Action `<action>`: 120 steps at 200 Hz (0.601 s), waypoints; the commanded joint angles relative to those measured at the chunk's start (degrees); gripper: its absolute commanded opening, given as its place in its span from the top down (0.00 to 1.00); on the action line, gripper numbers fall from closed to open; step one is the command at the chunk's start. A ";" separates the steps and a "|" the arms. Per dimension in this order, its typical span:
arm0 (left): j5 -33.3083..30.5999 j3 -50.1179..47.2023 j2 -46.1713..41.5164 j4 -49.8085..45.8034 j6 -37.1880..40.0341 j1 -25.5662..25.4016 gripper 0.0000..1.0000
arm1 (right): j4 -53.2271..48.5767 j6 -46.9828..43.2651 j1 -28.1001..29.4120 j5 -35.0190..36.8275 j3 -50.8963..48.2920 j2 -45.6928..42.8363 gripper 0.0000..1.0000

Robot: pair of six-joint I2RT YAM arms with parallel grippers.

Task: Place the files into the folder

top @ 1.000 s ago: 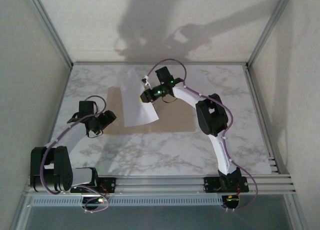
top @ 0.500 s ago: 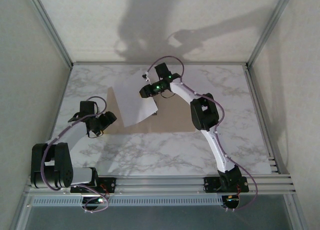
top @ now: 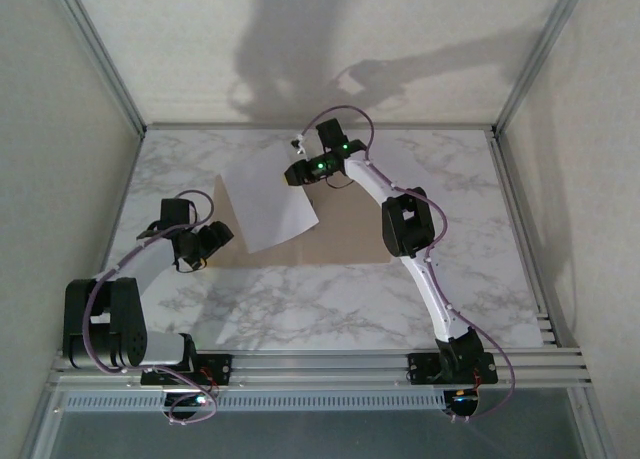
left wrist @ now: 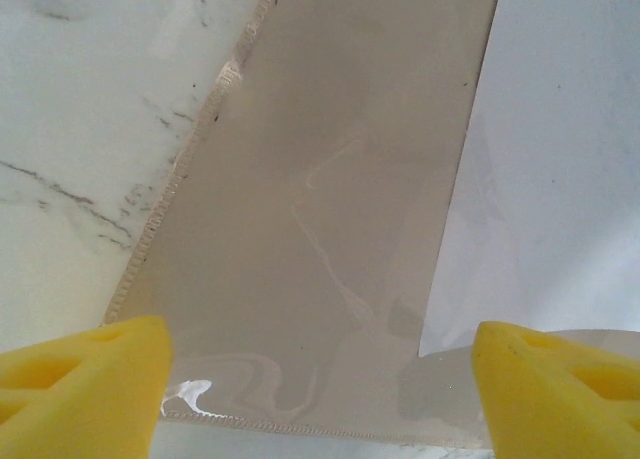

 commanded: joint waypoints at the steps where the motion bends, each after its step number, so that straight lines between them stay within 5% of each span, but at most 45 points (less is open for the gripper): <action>1: -1.28 1.29 -0.67 -1.59 0.91 0.55 0.22 | -1.50 0.30 0.20 -1.70 1.43 1.12 0.71; 120: -0.38 1.22 -1.51 -1.60 1.53 0.60 0.22 | 2.22 2.60 0.51 5.61 -8.00 -5.28 0.94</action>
